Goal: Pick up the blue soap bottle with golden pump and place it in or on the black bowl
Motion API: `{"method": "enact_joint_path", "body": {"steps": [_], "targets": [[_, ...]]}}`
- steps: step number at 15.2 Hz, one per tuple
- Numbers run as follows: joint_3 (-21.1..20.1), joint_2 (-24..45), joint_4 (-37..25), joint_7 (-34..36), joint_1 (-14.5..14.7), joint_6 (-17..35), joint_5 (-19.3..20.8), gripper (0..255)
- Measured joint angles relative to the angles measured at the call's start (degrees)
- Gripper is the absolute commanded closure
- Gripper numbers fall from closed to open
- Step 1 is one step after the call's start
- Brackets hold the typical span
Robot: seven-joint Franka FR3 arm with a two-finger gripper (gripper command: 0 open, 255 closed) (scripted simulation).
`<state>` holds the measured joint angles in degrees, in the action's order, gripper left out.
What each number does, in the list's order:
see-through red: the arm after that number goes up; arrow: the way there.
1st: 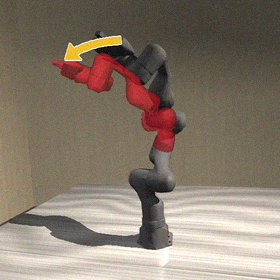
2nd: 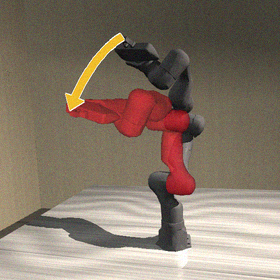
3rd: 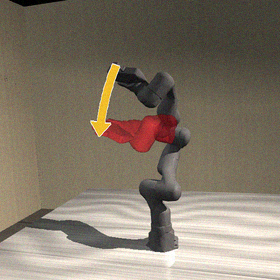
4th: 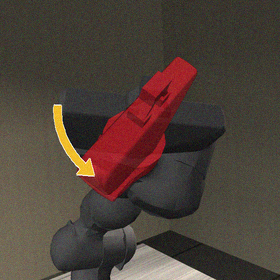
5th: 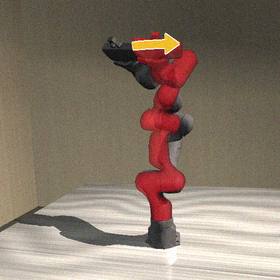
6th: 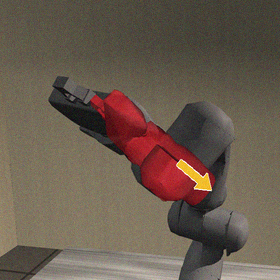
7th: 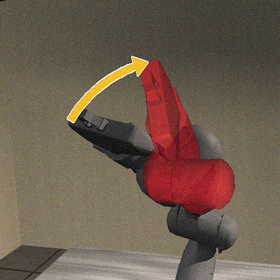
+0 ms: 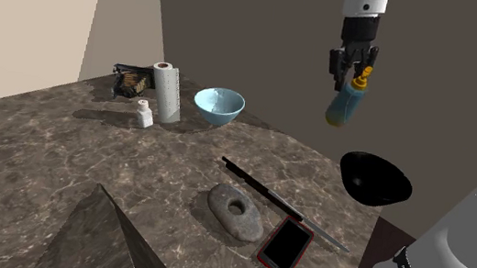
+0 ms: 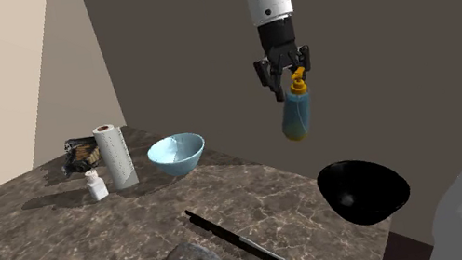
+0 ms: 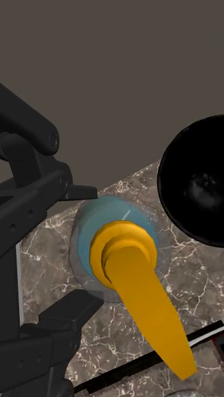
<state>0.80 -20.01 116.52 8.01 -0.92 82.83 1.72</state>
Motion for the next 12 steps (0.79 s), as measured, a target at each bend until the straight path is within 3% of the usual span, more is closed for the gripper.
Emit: {"method": "enact_joint_path", "body": {"steps": [12], "targets": [[3.05, -25.33, 18.41, -3.93, -2.8, -6.65, 3.38, 255]]}}
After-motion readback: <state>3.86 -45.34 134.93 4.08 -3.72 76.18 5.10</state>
